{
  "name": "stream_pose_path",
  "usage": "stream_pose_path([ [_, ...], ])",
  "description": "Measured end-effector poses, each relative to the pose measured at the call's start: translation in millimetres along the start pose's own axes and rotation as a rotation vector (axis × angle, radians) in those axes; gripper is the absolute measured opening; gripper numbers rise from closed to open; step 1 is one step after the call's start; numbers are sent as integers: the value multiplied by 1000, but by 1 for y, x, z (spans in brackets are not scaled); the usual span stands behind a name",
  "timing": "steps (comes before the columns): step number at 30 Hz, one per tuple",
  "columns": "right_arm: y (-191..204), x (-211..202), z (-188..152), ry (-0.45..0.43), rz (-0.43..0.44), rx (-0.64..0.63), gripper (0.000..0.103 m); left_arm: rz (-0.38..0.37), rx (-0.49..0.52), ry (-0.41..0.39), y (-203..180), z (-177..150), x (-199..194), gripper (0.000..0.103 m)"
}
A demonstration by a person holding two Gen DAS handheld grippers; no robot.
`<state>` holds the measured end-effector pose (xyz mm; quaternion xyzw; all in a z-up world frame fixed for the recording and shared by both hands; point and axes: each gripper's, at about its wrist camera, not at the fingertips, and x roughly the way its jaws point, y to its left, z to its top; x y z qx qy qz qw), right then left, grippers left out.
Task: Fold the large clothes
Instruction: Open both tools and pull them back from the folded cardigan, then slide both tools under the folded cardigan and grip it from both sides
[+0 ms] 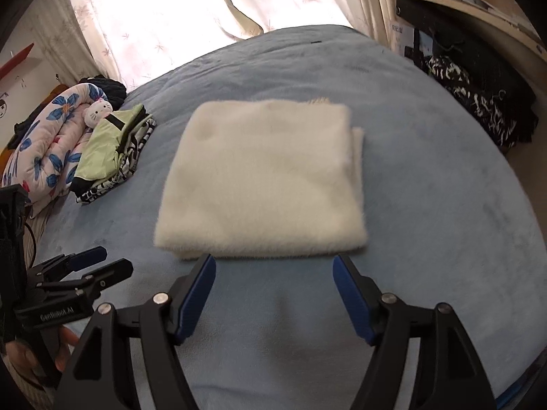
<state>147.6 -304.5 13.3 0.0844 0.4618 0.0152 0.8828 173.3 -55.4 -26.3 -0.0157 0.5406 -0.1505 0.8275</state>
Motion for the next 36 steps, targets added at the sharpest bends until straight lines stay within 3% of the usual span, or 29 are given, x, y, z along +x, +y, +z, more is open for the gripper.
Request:
stream_pose_path([
  [5, -14, -10, 17, 14, -1, 37, 72, -59, -57, 40, 17, 19, -2, 79],
  [9, -26, -9, 28, 39, 28, 61, 72, -186, -127, 115, 32, 37, 11, 79],
  [12, -40, -4, 39, 55, 54, 93, 72, -185, -138, 124, 34, 50, 19, 80],
  [15, -51, 5, 49, 68, 73, 113, 72, -209, -137, 121, 35, 61, 28, 87],
  [20, -71, 45, 65, 158, 138, 128, 79, -247, -149, 136, 36, 80, 55, 89],
  [30, -108, 134, 77, 262, 233, 194, 79, -245, -125, 182, 30, 103, 127, 89],
  [33, -116, 157, 79, 283, 264, 199, 79, -222, -103, 183, 28, 103, 140, 93],
  [36, -126, 179, 79, 305, 338, 224, 79, -248, -111, 201, 30, 104, 158, 101],
])
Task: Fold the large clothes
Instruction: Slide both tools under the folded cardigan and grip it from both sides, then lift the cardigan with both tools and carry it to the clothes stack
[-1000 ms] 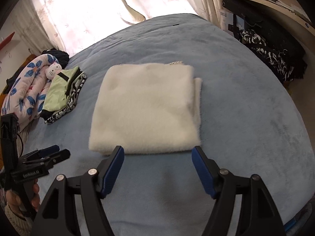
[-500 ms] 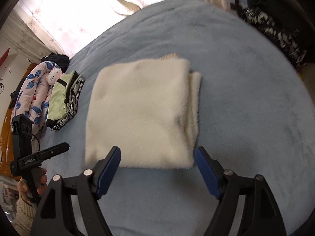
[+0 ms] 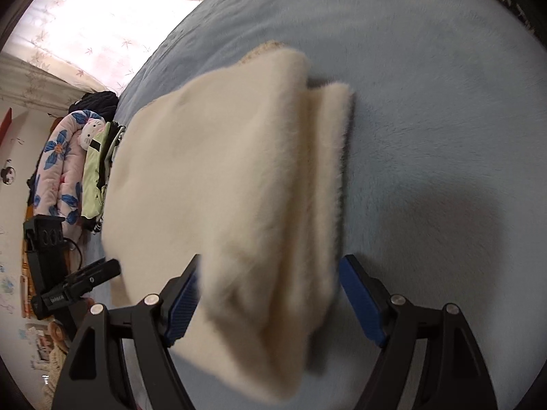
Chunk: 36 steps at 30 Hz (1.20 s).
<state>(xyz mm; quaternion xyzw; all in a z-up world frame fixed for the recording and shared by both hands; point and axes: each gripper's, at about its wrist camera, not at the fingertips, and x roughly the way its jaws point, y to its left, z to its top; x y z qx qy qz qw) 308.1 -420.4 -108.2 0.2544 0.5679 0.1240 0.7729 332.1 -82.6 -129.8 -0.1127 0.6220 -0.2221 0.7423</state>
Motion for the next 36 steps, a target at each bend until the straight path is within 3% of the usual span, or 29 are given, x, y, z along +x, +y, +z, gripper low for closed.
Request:
stream_pose_path([
  [4, -10, 19, 9, 8, 137, -4, 81, -104, -58, 40, 16, 7, 23, 103],
  [7, -6, 29, 15, -10, 173, -47, 82, -182, -87, 53, 23, 12, 35, 103],
  [16, 0, 42, 18, -18, 212, -118, 93, -235, -47, 50, 21, 17, 54, 103],
  [22, 18, 51, 19, -28, 214, -146, 102, -195, -30, 45, 9, 25, 57, 103],
  [27, 29, 54, 17, -49, 181, -178, 102, -151, -15, 7, 1, 17, 50, 103],
  [31, 33, 54, 15, -60, 115, -207, 97, -108, 9, -12, -5, 17, 48, 97],
  [36, 34, 51, 15, -73, 105, -184, 88, -70, 29, -47, -25, 15, 45, 87],
])
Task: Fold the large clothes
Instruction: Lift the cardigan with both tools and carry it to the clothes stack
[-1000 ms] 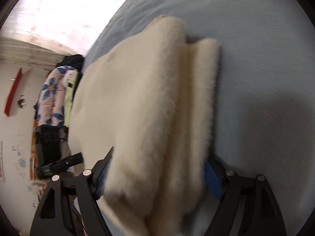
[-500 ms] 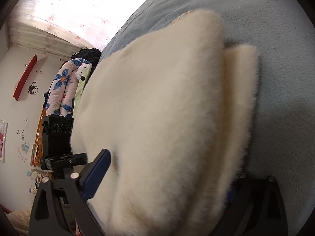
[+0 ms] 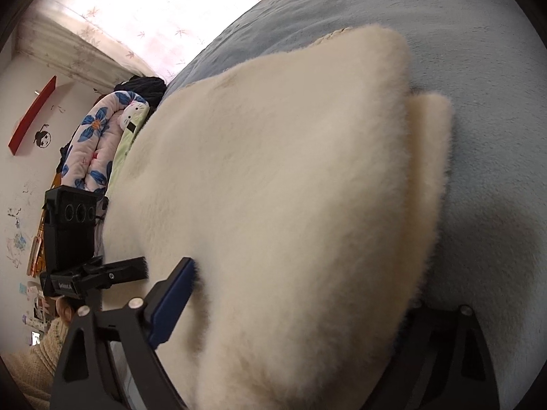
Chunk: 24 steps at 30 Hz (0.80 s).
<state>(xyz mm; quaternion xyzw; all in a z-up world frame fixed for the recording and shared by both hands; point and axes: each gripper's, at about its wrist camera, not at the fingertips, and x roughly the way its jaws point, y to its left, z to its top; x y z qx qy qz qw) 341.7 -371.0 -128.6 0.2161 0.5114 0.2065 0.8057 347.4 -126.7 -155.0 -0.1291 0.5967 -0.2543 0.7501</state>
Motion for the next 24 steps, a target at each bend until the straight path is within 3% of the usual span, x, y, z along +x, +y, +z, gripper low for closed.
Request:
stream_pose_path([
  [3, 5, -5, -1, -10, -15, 15, 80, 31, 19, -30, -9, 1, -6, 80],
  [5, 12, -12, -1, -32, -26, 29, 65, 53, 36, -50, -13, 1, -10, 75],
  [8, 23, -25, -4, -59, -28, 35, 52, 79, 54, -76, -21, -1, -20, 69],
  [14, 68, -28, -29, -43, -64, 8, 48, 127, 54, -101, -26, -18, -45, 64],
  [24, 148, -25, -94, -19, -37, -32, 47, 181, 44, -96, -13, -83, -109, 63],
])
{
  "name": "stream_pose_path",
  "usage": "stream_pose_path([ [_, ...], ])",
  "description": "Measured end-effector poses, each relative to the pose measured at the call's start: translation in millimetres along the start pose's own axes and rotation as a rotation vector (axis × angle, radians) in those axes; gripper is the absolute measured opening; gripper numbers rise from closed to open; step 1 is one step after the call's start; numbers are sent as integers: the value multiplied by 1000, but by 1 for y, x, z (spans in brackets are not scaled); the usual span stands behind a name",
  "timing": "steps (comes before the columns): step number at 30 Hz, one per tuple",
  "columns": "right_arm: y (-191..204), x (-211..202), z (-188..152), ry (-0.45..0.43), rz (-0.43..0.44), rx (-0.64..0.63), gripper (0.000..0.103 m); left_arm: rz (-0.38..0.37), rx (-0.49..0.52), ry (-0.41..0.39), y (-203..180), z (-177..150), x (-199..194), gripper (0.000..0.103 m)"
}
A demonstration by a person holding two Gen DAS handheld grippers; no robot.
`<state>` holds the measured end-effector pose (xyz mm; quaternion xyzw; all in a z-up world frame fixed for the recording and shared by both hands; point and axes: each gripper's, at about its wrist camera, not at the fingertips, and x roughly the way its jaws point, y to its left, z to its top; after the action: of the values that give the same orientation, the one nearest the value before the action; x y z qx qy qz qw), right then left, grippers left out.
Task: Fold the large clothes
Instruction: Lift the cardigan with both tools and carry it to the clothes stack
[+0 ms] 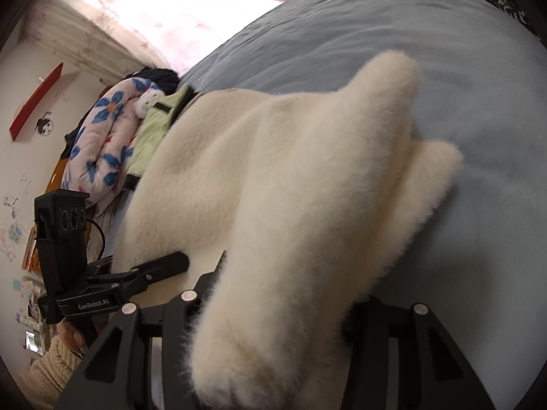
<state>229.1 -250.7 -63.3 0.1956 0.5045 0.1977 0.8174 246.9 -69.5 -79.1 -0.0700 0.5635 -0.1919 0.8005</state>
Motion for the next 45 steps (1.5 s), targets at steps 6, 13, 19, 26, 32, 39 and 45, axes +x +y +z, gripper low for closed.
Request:
stream_pose_path([
  [6, 65, 10, -25, 21, 42, -57, 47, 34, -41, -22, 40, -37, -56, 62],
  [13, 149, 28, -31, 27, 87, -143, 46, 70, -89, -99, 100, -63, -125, 62],
  [19, 218, 46, 0, 15, 136, -210, 46, 75, -140, -165, 165, -48, -176, 62],
  [26, 292, 82, 76, -32, 180, -274, 46, 109, -146, -268, 232, 10, -226, 62],
  [32, 338, 134, 162, -98, 208, -297, 46, 122, -141, -349, 302, 98, -243, 62],
  [39, 350, 232, 239, -133, 224, -262, 46, 135, -123, -356, 398, 185, -208, 62],
  [45, 297, 349, 257, -45, 97, -164, 46, 103, -229, -244, 479, 206, -115, 71],
])
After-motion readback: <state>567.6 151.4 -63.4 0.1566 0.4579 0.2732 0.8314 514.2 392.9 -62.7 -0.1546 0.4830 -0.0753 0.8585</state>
